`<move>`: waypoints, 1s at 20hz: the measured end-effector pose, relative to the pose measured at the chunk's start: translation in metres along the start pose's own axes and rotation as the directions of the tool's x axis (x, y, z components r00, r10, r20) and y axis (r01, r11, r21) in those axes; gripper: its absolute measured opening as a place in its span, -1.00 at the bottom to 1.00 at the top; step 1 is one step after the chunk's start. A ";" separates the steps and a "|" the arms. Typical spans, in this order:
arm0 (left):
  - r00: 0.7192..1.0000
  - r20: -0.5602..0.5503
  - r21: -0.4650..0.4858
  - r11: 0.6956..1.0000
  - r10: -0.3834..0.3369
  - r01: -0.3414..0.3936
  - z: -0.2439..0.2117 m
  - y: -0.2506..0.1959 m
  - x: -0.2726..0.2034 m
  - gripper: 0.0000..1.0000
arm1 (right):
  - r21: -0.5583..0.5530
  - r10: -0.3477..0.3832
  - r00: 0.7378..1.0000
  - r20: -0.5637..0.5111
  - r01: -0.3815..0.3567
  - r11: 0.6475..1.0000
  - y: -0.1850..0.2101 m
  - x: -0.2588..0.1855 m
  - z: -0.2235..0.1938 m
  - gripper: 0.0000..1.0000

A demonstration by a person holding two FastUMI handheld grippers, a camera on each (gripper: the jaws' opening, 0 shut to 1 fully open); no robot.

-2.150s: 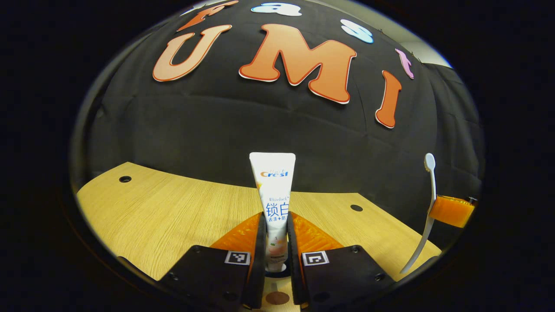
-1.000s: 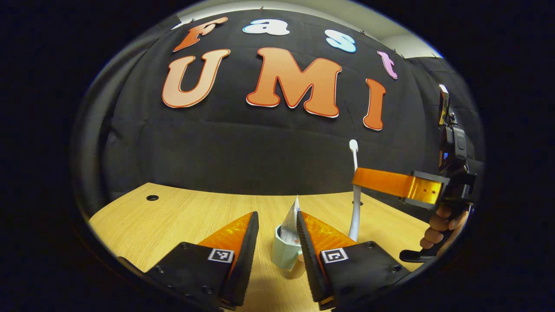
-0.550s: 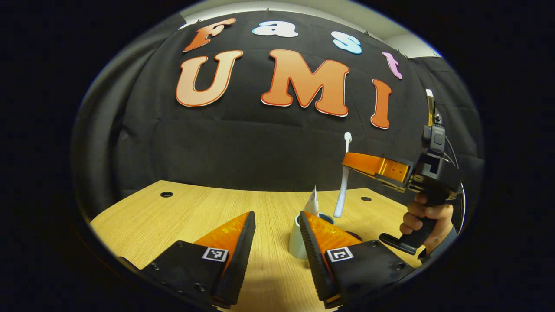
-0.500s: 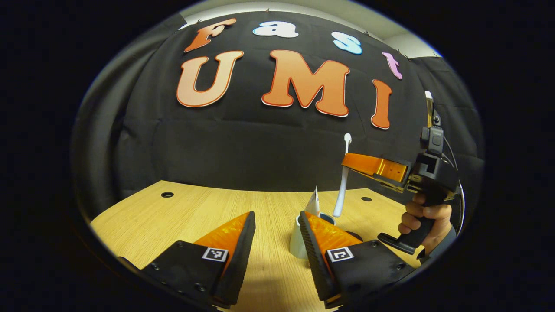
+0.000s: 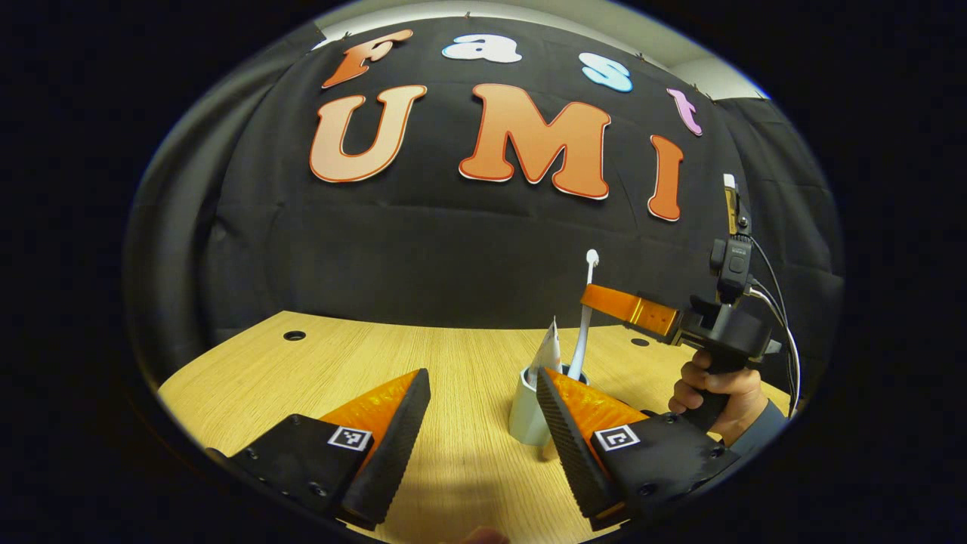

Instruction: Put the toothbrush and toothpaste on the desktop into the cup, then pick up the cup and place it on the coaster on the desktop.

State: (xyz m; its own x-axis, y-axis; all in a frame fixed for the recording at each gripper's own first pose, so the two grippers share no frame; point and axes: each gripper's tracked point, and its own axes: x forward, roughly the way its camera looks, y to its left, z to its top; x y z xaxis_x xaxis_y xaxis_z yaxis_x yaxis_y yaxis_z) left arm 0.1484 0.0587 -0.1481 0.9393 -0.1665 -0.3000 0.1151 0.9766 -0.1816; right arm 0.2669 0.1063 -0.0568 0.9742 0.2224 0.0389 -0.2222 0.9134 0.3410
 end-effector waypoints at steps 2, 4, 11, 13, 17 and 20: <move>1.000 0.005 0.021 1.000 0.006 -0.006 0.005 -0.005 0.001 0.83 | -0.031 -0.001 1.000 -0.011 0.000 1.000 0.000 -0.002 -0.004 -0.85; 1.000 0.017 0.045 0.999 0.008 -0.009 0.012 -0.010 0.000 0.83 | -0.036 0.005 0.999 -0.035 -0.007 0.999 0.002 -0.004 -0.011 -0.84; 1.000 -0.012 0.068 0.998 -0.004 0.005 0.015 -0.035 0.007 0.82 | -0.050 0.024 0.995 -0.092 -0.029 0.998 0.001 -0.019 -0.024 -0.74; 0.999 -0.051 0.059 0.998 -0.013 0.016 0.008 -0.040 0.011 0.82 | -0.050 0.034 0.994 -0.106 -0.039 0.998 0.000 -0.028 -0.021 -0.64; 0.992 -0.128 0.047 0.999 -0.011 0.017 -0.002 -0.045 0.019 0.82 | -0.087 0.026 0.994 -0.106 -0.035 0.996 -0.009 -0.057 -0.001 -0.14; 0.983 -0.186 0.031 0.999 -0.003 0.009 -0.009 -0.047 0.026 0.82 | -0.109 0.011 0.996 -0.092 -0.021 0.994 -0.018 -0.077 0.017 0.14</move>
State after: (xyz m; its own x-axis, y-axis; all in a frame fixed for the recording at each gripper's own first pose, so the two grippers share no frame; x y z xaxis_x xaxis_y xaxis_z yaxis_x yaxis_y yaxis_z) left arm 0.1643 0.0073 -0.1554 0.8624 -0.1917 -0.4685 0.1335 0.9789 -0.1549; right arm 0.1961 0.0672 -0.0502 0.9639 0.2625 -0.0437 -0.2454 0.9404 0.2354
